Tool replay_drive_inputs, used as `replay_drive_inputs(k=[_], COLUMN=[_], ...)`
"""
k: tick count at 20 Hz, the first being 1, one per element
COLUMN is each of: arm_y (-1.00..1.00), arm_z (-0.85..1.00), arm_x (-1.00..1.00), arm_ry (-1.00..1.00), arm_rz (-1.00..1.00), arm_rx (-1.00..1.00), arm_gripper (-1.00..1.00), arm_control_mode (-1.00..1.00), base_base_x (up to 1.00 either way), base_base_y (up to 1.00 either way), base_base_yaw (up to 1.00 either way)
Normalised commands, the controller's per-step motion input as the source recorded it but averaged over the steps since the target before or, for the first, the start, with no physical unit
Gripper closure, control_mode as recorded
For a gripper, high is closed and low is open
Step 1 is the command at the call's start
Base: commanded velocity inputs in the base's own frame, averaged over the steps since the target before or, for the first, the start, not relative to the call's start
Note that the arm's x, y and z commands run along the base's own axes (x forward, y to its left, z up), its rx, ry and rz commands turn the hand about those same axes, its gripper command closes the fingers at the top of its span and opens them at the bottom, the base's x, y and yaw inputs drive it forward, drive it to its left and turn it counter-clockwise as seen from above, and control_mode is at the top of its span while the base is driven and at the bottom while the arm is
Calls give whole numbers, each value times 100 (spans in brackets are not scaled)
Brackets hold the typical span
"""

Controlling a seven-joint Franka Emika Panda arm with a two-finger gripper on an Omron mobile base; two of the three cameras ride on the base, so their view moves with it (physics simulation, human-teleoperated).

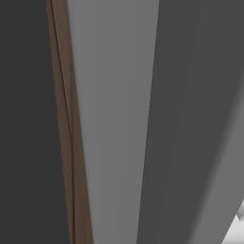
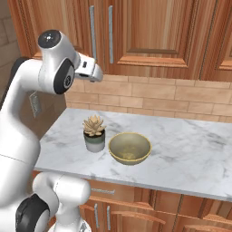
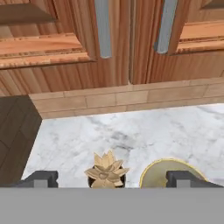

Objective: Open the cabinet and setup a tea strainer by placing it in the bowl upright.

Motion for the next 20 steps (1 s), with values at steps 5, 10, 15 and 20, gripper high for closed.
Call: replay_drive_inputs(k=[5, 10, 15, 20], arm_y=[-13, 1, 0, 0], arm_z=[89, 63, 0, 0], arm_x=[0, 7, 50, 30], arm_ry=[-11, -7, -2, -13], arm_rz=[-6, -1, 0, 0], arm_rx=[-7, -6, 0, 0], arm_gripper=[-100, -100, -100, -100], arm_control_mode=[-100, -100, -100, -100], base_base_x=[0, 0, 0, 0], base_base_y=[0, 0, 0, 0], base_base_yaw=[0, 0, 0, 0])
